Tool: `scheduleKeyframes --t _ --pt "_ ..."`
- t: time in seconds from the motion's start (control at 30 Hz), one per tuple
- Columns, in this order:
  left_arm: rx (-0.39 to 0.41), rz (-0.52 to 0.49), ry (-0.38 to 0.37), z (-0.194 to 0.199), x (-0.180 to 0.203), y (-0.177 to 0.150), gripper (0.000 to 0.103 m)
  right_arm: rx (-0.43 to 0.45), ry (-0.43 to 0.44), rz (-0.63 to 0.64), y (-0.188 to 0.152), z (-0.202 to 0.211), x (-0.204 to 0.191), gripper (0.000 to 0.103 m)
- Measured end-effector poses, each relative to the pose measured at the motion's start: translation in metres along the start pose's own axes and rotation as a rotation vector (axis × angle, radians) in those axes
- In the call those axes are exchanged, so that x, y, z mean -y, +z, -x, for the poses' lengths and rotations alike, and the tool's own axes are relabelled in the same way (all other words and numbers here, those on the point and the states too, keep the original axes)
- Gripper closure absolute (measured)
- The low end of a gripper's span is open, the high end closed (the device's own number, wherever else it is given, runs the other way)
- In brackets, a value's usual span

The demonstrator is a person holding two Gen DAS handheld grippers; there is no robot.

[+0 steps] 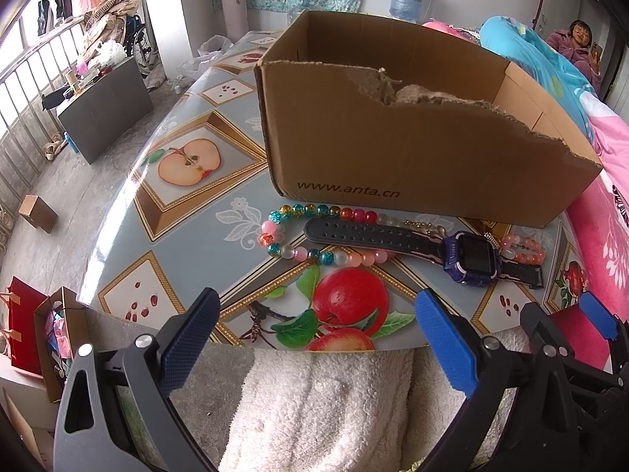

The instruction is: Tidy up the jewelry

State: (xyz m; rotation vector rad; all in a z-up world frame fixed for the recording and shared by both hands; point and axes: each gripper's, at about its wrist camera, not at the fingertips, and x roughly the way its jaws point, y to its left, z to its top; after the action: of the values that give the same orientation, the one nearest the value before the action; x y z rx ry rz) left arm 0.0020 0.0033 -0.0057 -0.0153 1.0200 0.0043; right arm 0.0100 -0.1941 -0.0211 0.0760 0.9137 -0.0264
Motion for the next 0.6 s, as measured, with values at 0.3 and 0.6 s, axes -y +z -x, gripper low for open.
scheduleKeyframes --t 0.3,0.6 --pt "-0.001 0.000 -0.002 -0.0012 -0.0005 -0.0009 0.006 0.000 -0.002 0.003 0.0001 0.0007 -0.0018 0.007" --pt "-0.001 0.000 -0.001 -0.0014 -0.0009 -0.0009 0.006 -0.001 -0.002 0.003 0.0003 0.0010 -0.0029 0.007"
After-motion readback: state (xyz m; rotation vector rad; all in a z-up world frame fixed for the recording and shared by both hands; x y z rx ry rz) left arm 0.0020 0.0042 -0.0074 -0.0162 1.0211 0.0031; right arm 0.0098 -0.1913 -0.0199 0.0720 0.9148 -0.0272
